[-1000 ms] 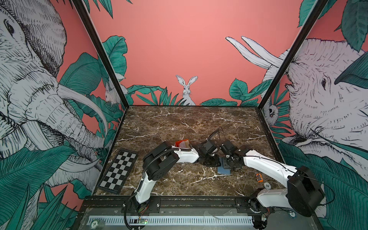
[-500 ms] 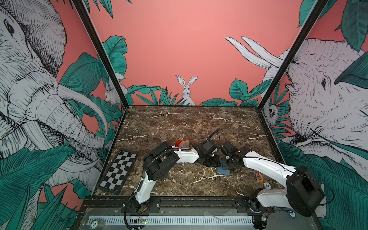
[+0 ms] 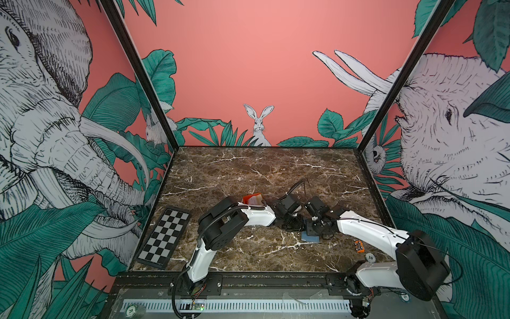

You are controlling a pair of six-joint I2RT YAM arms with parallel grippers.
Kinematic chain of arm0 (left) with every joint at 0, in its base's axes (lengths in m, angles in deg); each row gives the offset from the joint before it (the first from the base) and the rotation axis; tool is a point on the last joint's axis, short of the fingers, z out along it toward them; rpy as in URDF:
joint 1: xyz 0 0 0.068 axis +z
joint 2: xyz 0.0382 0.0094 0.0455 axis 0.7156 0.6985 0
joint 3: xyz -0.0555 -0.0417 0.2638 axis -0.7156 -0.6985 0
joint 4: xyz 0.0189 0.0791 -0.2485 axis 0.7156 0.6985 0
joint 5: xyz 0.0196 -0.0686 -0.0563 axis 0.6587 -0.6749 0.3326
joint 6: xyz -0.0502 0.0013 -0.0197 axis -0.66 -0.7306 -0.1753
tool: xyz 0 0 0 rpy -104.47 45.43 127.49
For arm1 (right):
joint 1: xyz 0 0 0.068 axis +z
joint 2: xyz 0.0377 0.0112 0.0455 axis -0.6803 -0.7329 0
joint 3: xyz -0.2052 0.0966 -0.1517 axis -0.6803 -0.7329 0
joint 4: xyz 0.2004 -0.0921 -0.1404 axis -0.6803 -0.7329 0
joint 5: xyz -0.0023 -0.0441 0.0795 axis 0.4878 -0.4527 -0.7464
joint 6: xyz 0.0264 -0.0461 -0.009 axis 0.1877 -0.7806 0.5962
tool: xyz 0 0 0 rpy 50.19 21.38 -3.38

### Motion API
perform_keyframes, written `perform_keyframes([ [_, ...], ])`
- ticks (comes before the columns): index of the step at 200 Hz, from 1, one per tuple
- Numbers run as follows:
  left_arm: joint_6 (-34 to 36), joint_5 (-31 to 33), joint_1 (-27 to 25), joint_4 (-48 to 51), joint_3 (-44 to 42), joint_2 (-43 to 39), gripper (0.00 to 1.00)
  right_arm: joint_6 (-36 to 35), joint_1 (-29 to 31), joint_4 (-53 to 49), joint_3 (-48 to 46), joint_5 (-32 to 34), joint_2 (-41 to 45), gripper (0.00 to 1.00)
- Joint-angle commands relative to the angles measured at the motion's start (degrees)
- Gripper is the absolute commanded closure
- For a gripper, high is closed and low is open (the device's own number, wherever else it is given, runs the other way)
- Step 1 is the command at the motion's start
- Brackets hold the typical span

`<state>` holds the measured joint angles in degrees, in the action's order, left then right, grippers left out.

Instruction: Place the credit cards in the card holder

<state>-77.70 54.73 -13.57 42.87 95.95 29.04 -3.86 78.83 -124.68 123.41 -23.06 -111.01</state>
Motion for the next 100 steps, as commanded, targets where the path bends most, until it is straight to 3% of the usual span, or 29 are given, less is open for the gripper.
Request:
perform_keyframes([
  [1,-0.21,0.04,-0.06,0.58,-0.67,-0.20,0.76,0.45,-0.28,0.73,-0.41,0.04,0.16,1.00],
  [100,-0.24,-0.05,-0.11,0.60,-0.61,0.14,0.76,0.17,-1.60,2.31,-0.12,-1.12,-0.60,1.00],
])
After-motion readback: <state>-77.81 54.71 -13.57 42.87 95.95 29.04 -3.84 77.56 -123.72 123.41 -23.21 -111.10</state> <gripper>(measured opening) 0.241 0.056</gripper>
